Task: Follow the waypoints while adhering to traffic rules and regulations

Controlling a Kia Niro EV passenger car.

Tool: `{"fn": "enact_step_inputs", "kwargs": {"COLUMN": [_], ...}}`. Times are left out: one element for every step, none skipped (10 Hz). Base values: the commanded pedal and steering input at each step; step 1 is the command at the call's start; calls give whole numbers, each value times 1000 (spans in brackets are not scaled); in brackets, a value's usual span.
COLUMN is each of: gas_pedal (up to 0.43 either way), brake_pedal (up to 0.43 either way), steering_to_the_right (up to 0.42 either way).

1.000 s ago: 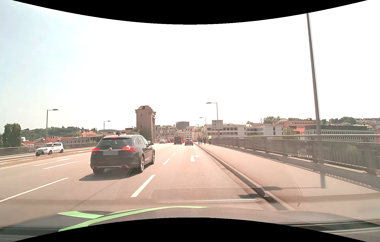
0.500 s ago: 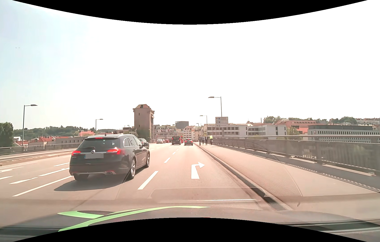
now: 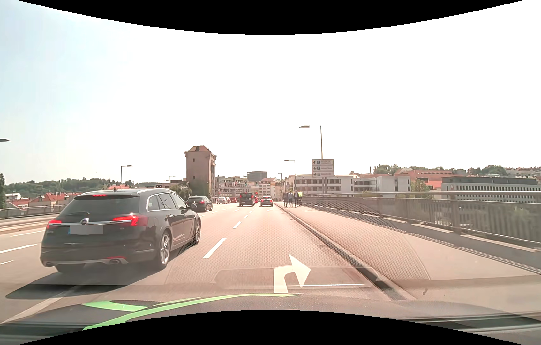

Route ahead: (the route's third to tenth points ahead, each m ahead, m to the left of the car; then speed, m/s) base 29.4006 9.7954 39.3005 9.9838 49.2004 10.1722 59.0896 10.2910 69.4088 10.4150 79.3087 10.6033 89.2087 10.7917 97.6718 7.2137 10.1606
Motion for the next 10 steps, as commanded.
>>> {"fn": "enact_step_inputs", "kwargs": {"gas_pedal": [39,39,39,39,39,39,39,39,39,39], "brake_pedal": [0,0,0,0,0,0,0,0,0,0], "steering_to_the_right": [3,2,-1,-3,-3,-3,-3,-3,-5,-5]}}
